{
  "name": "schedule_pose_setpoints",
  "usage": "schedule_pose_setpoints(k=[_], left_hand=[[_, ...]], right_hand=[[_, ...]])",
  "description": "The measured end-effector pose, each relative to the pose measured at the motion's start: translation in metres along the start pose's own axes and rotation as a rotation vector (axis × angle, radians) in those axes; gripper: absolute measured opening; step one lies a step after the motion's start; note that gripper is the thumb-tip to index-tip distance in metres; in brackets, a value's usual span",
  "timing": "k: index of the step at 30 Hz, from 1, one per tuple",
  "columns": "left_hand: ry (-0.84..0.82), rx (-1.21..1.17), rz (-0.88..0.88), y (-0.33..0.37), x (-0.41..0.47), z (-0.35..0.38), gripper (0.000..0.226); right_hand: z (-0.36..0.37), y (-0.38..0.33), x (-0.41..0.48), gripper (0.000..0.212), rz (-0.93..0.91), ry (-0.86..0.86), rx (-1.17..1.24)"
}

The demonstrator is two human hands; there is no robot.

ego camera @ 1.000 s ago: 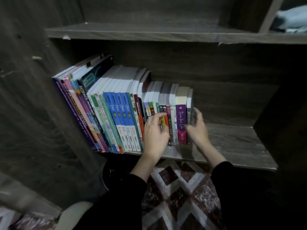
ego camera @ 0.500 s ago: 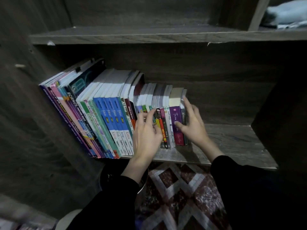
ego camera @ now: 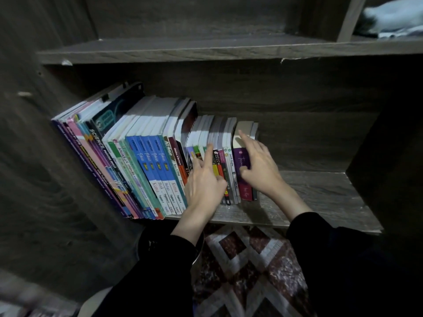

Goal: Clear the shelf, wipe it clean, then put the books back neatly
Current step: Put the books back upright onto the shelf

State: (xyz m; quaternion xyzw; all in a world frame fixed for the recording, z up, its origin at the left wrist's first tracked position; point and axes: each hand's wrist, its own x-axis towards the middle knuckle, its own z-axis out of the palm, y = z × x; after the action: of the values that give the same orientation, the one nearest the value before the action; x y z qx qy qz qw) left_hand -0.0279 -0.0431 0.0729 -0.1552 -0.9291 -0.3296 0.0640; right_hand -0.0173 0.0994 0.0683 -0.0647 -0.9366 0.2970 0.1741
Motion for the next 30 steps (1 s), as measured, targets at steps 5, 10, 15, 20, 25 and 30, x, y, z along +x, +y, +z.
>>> schedule_pose_setpoints(k=[5, 10, 15, 20, 25, 30], left_hand=[[0.019, -0.014, 0.085, 0.011, 0.002, 0.0, 0.076], [-0.182, -0.368, 0.067, 0.027, 0.006, 0.002, 0.067], [-0.463, -0.547, -0.115, 0.014, 0.036, 0.013, 0.111], [-0.395, -0.558, -0.067, 0.001, 0.04, 0.049, 0.104], [-0.428, -0.65, 0.068, 0.022, 0.039, 0.082, 0.115], [-0.529, -0.718, 0.155, 0.063, 0.038, 0.122, 0.118]], right_hand=[[-0.008, 0.003, -0.007, 0.09, 0.032, 0.001, 0.133], [-0.016, 0.011, -0.019, 0.094, 0.041, -0.023, 0.195], [-0.015, 0.022, -0.018, 0.107, 0.218, -0.058, 0.571], [-0.015, 0.034, -0.019, 0.105, 0.209, -0.08, 0.615], [-0.04, 0.068, -0.028, 0.103, 0.279, -0.018, 0.58], [-0.078, 0.106, -0.046, 0.101, 0.353, 0.049, 0.542]])
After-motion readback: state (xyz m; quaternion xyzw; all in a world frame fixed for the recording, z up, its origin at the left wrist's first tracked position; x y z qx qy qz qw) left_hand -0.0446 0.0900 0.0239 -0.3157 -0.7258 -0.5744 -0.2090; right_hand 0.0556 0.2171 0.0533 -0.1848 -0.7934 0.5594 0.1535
